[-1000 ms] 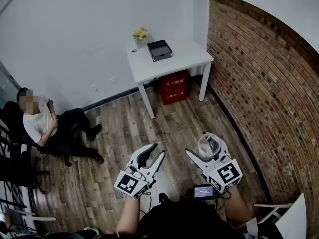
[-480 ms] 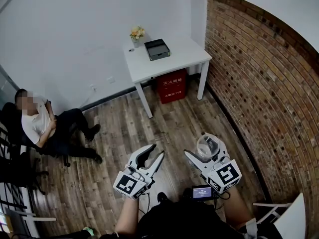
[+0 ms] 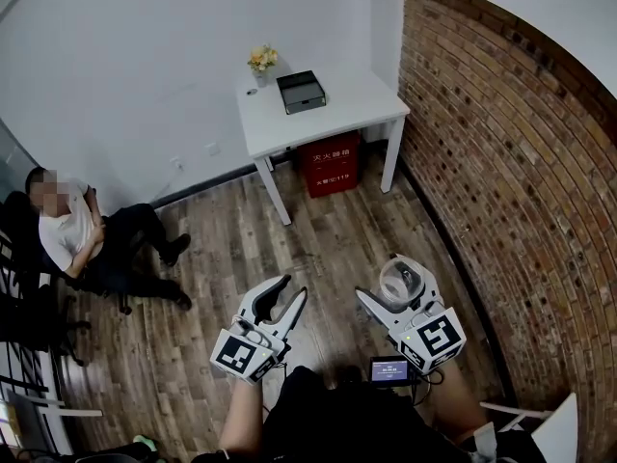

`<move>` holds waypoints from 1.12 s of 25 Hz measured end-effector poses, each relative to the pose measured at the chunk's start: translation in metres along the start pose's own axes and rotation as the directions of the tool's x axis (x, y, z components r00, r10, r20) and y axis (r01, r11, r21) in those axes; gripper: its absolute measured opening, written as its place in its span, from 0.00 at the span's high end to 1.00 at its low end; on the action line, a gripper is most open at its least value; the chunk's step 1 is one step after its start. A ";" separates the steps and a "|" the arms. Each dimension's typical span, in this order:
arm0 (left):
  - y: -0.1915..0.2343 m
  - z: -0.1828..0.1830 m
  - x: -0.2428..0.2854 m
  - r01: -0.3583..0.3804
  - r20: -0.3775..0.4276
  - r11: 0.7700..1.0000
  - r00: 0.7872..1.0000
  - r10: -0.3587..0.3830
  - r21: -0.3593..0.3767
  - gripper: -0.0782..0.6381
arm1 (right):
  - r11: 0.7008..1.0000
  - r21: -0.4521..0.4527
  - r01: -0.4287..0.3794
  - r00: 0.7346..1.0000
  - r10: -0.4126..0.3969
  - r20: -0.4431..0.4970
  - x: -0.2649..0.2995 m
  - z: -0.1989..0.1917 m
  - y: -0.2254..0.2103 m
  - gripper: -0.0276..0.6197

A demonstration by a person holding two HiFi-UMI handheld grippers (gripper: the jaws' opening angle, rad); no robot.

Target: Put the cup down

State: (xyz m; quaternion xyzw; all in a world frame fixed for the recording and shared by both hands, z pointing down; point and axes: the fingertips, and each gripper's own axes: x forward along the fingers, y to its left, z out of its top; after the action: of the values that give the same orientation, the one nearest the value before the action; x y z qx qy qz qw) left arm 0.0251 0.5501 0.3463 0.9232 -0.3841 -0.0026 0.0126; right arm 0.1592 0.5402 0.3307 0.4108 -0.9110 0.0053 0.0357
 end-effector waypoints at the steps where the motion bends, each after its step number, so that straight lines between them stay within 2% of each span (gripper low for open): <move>1: 0.002 0.000 0.004 -0.004 -0.002 1.000 1.000 0.004 0.002 0.69 | 1.000 -0.004 -0.003 1.000 0.003 0.000 0.002 0.000 -0.004 0.40; 8: 0.025 -0.001 0.027 -0.007 0.011 1.000 1.000 0.007 -0.013 0.69 | 1.000 0.000 -0.015 1.000 0.015 -0.006 0.030 -0.002 -0.021 0.40; 13: 0.058 -0.012 0.043 0.008 -0.001 1.000 1.000 -0.008 -0.021 0.69 | 1.000 0.005 -0.011 1.000 0.011 -0.017 0.063 -0.009 -0.033 0.40; 28: 0.232 -0.005 0.096 0.066 -0.006 0.997 0.998 -0.067 -0.028 0.69 | 1.000 0.001 0.032 0.999 -0.031 -0.037 0.238 0.015 -0.067 0.40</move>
State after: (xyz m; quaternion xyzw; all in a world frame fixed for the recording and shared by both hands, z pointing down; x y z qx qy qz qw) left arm -0.0718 0.3187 0.3571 0.9352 -0.3531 -0.0051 0.0265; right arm 0.0514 0.3173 0.3310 0.4250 -0.9036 0.0131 0.0524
